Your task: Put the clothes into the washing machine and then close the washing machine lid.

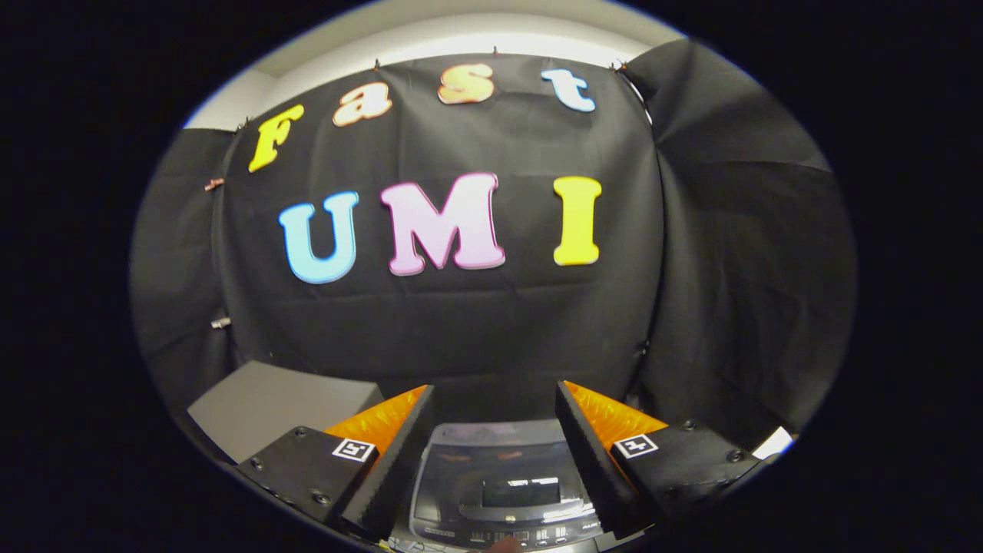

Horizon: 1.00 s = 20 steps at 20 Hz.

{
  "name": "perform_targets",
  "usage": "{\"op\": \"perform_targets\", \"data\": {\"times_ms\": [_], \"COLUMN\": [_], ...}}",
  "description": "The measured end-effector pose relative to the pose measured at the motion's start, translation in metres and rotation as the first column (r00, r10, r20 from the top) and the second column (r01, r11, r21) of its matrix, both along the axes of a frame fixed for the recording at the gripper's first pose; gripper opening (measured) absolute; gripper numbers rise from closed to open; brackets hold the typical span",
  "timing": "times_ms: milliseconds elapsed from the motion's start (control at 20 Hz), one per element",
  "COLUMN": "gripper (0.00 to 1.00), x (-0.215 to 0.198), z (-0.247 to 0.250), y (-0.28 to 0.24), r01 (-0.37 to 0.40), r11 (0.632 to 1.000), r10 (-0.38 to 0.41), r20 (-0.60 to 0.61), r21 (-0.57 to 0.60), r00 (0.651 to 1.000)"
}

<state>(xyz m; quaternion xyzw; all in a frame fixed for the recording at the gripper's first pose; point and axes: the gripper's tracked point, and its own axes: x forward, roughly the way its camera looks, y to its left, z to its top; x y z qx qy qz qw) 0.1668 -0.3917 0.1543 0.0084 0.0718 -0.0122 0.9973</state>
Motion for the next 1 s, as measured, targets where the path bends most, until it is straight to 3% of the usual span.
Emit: {"op": "perform_targets", "data": {"times_ms": [450, 1000], "gripper": [0.97, 0.97], "x": [-0.031, -0.059], "z": [0.070, 0.084], "y": [0.014, 0.038], "r01": [-0.019, -0.006], "r11": [1.000, 0.998], "r10": [0.023, 0.021], "r20": [0.199, 0.233], "r21": [-0.025, -0.065], "r00": [0.980, 0.972]}}
